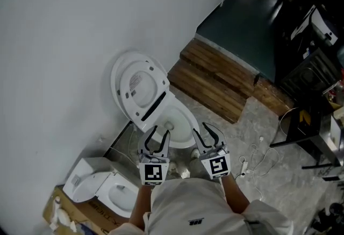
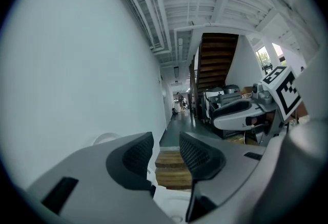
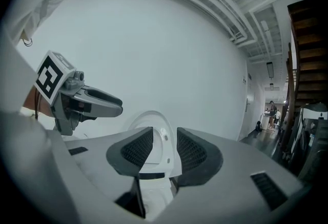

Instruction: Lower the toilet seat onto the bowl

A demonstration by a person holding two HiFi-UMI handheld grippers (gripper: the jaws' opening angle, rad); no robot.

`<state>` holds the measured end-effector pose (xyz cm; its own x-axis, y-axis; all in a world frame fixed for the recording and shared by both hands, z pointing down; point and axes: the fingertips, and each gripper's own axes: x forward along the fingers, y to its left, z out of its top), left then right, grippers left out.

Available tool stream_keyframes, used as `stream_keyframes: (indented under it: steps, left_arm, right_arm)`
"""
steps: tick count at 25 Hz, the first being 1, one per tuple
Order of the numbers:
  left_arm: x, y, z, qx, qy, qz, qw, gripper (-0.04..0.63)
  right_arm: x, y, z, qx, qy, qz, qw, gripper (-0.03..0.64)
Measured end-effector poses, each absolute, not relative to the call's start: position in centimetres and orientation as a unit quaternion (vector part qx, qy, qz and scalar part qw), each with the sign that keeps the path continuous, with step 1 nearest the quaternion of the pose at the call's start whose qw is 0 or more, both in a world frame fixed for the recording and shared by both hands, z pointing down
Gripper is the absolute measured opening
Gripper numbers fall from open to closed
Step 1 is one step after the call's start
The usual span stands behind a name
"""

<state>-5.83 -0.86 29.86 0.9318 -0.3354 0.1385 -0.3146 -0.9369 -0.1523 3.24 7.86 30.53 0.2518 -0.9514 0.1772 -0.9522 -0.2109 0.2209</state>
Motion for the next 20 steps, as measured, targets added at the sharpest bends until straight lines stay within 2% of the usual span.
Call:
stream_keyframes:
  steps: [20]
  left_arm:
    - [3.0, -9.9, 32.8, -0.941, 0.317, -0.112, 0.030, 0.169]
  right_arm:
    - [13.9, -3.8, 33.4, 0.653, -0.743, 0.011, 0.151, 0.147]
